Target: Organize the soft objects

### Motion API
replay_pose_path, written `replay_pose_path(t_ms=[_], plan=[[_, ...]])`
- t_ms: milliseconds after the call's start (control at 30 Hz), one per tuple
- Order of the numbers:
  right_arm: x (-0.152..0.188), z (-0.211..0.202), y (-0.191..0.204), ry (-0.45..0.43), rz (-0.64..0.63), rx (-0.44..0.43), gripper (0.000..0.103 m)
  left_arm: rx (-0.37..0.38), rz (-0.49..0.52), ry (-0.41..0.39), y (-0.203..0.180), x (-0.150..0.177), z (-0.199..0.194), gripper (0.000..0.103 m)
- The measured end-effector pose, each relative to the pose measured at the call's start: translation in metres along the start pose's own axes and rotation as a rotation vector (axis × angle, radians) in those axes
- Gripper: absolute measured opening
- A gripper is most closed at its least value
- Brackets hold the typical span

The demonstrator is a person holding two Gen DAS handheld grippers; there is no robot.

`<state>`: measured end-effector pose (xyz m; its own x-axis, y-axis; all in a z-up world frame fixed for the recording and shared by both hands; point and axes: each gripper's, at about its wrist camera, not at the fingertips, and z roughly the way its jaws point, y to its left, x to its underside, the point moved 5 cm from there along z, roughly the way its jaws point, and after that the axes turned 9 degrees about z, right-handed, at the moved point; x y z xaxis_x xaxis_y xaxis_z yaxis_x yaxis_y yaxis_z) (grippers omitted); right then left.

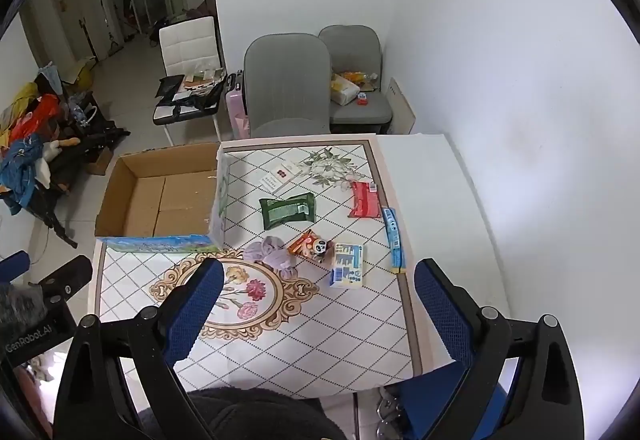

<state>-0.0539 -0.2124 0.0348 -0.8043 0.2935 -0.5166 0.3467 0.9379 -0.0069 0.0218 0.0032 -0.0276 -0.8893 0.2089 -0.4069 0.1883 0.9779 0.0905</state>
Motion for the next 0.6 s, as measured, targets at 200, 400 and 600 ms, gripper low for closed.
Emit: replay_pose_path(t_ms=[200, 400, 600], plan=[[-0.0008, 0.0003, -0.0017, -0.009, 0.001, -0.002, 0.098, -0.004, 0.002, -0.011, -0.0010, 0.0008, 0.0004, 0.103], [-0.0018, -0.0042, -0.0005, -0.020, -0.001, -0.004, 0.098, -0.001, 0.004, -0.016, 0.0000, -0.0002, -0.0026, 0.103], [-0.0042, -0.0079, -0.0004, -0.032, 0.001, -0.002, 0.098, -0.001, 0.008, -0.017, -0.0014, -0.0002, -0.0040, 0.103]])
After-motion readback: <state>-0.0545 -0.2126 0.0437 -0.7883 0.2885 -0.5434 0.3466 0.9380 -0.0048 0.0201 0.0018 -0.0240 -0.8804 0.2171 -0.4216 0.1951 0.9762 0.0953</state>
